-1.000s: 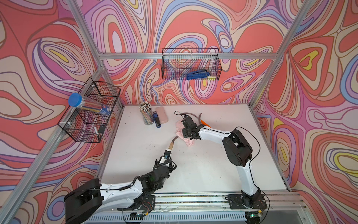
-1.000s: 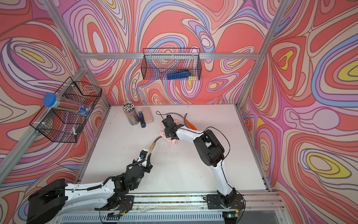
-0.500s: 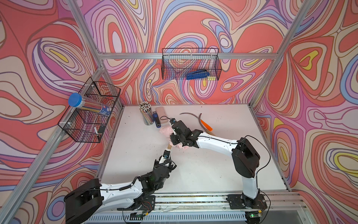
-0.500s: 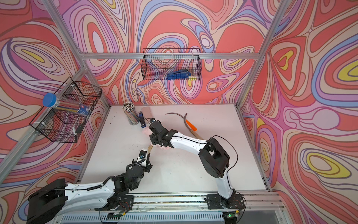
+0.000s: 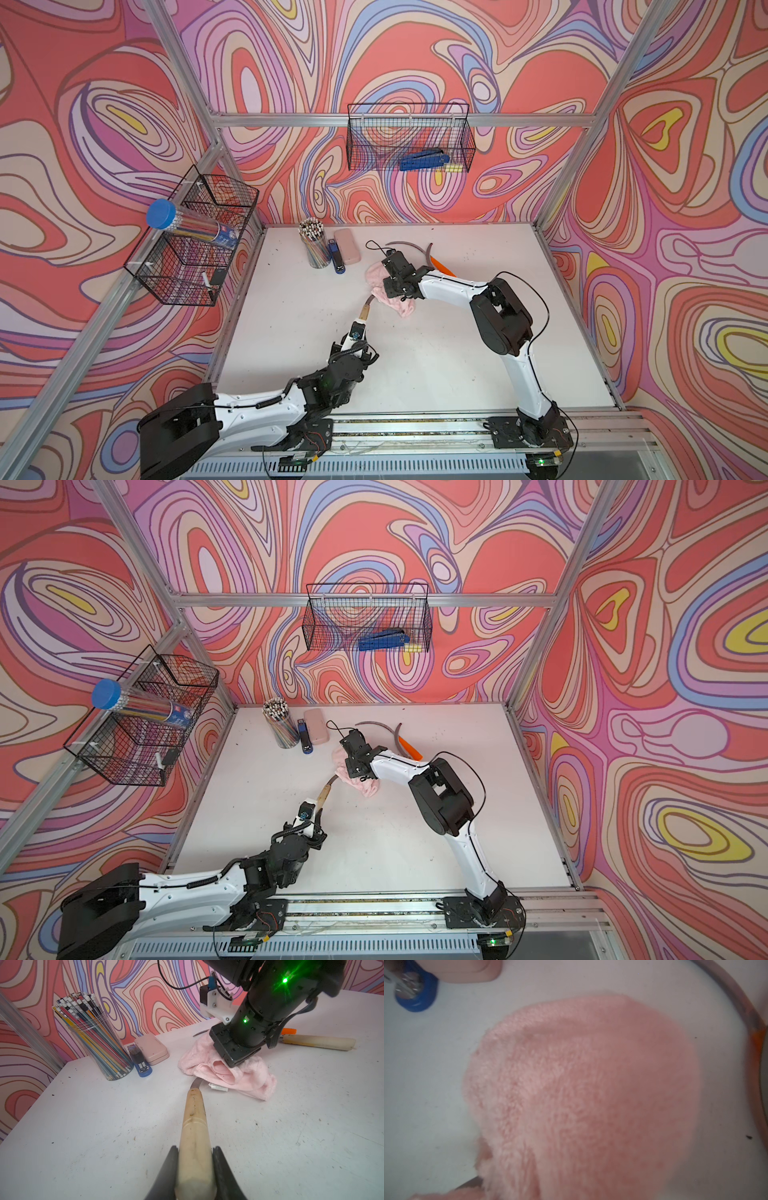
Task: Wipe small sickles with rags
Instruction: Wipe the small sickle.
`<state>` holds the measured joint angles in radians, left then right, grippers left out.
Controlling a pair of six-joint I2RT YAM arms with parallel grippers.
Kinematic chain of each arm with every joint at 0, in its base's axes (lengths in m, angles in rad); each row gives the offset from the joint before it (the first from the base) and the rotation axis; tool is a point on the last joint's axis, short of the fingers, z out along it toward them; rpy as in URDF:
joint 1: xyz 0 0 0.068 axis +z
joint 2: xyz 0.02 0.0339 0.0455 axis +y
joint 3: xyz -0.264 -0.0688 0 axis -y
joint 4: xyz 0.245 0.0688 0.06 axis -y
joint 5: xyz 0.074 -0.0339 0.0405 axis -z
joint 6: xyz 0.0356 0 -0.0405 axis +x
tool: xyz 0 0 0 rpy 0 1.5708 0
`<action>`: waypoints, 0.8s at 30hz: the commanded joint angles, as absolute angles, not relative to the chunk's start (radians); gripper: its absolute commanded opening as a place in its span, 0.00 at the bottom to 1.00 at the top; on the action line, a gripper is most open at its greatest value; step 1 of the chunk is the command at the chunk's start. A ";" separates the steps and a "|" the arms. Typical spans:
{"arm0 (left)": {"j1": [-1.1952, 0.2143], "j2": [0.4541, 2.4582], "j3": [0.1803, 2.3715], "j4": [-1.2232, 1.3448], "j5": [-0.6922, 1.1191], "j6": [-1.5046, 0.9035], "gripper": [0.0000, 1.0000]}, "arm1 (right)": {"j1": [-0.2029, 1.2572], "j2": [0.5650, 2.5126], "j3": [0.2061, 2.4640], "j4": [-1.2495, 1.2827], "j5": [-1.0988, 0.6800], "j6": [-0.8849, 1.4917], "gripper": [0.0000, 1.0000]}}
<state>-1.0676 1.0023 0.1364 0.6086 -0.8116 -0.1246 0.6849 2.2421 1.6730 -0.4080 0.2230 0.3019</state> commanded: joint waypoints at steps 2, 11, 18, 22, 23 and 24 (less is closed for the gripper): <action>-1.066 0.986 0.133 0.620 -0.843 -0.142 0.00 | 0.655 2.252 1.689 -0.490 0.383 0.305 0.00; -1.066 0.979 0.130 0.614 -0.843 -0.144 0.00 | 0.605 2.218 1.647 -0.508 0.460 0.320 0.00; -1.066 0.980 0.133 0.614 -0.847 -0.146 0.00 | 0.597 2.220 1.646 -0.507 0.403 0.322 0.00; -1.066 0.986 0.134 0.618 -0.846 -0.143 0.00 | 0.622 2.200 1.643 -0.474 0.273 0.300 0.00; -1.066 0.988 0.135 0.619 -0.846 -0.143 0.00 | 0.640 2.196 1.647 -0.474 0.271 0.294 0.00; -1.066 0.990 0.135 0.620 -0.848 -0.143 0.00 | 0.663 2.191 1.654 -0.476 0.274 0.289 0.00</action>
<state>-1.0679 1.0008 0.1364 0.6090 -0.7841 -0.1318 0.6292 2.2356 1.6665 -0.4622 0.3134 0.3111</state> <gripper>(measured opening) 0.245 0.134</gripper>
